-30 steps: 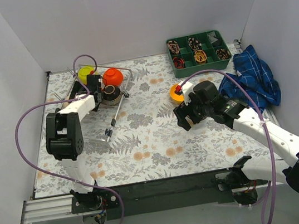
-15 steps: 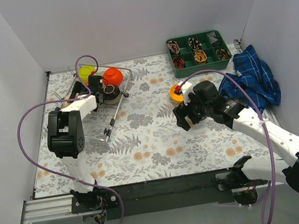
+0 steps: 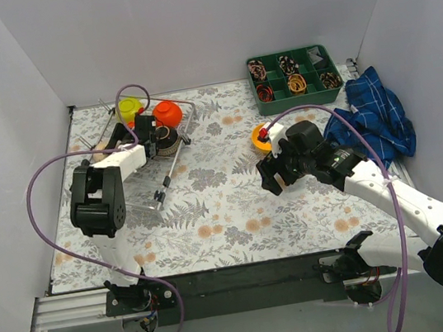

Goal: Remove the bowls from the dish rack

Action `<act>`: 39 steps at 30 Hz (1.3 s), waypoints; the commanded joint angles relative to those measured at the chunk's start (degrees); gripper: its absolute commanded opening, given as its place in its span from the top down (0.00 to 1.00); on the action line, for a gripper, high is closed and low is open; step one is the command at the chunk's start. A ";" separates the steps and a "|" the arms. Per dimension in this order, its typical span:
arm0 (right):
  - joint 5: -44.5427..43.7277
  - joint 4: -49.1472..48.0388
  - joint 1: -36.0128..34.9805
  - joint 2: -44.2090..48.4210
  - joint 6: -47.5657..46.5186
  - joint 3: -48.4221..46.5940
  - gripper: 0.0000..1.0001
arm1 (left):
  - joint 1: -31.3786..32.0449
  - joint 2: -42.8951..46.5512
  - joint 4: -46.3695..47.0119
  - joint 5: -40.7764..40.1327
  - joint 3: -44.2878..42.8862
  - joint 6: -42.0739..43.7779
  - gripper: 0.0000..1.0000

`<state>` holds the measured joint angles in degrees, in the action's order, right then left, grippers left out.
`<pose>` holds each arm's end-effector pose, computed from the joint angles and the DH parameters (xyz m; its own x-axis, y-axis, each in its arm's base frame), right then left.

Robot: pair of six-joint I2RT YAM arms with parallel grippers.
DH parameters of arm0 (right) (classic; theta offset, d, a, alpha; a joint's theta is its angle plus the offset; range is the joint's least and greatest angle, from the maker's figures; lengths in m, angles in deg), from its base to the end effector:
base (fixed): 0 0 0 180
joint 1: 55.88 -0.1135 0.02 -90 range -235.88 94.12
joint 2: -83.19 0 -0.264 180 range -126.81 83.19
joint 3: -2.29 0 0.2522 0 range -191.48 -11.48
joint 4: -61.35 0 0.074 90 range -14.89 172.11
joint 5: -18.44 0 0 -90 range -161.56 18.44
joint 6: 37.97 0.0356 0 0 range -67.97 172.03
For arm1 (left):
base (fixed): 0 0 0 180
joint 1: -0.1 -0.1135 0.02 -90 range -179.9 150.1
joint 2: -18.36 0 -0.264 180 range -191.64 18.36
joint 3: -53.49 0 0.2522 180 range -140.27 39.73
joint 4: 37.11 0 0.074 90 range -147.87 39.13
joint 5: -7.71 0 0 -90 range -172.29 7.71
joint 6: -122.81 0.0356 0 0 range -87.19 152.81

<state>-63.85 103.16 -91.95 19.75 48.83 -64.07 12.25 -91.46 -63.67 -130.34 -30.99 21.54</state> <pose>0.1903 0.1445 0.2939 -0.4694 -0.4104 -0.7818 -0.6951 0.7177 0.0406 0.3945 -0.0578 0.1770 -0.6943 0.0158 -0.7195 -0.4523 0.7680 0.4534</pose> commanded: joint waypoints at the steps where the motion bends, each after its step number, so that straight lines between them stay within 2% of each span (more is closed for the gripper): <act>1: 1.44 -2.65 0.04 1.21 -0.31 0.39 0.11 | 1.13 5.66 -3.20 -0.11 2.25 -2.35 0.44; 8: 2.75 -2.83 0.04 2.09 -0.31 0.48 0.11 | 1.39 11.29 -7.32 -0.46 0.93 -6.22 0.58; 13: 4.16 -3.27 0.04 2.71 -0.23 0.39 0.12 | 1.39 14.37 -14.08 1.55 -0.12 -13.33 0.67; 20: 7.23 -4.50 -0.05 2.97 1.44 0.39 0.13 | 1.39 16.92 -19.28 5.94 -0.48 -20.28 0.73; 26: 7.59 -5.29 -0.05 3.85 2.76 1.62 0.13 | 1.39 16.31 -20.69 4.20 0.14 -23.61 0.64; 30: 7.50 -5.90 -0.05 5.08 2.76 3.20 0.13 | 1.39 16.04 -20.95 2.44 -0.65 -24.85 0.48; 36: 7.41 -6.52 -0.05 6.22 2.76 4.52 0.13 | 1.39 15.08 -23.06 3.05 -1.44 -29.59 0.42; 39: 7.15 -6.43 -0.05 6.83 2.76 5.05 0.13 | 1.39 15.34 -23.32 4.37 -1.18 -32.32 0.34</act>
<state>-57.45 98.94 -91.95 24.80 51.23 -60.25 13.80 -76.90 -85.77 -126.19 -30.40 -5.65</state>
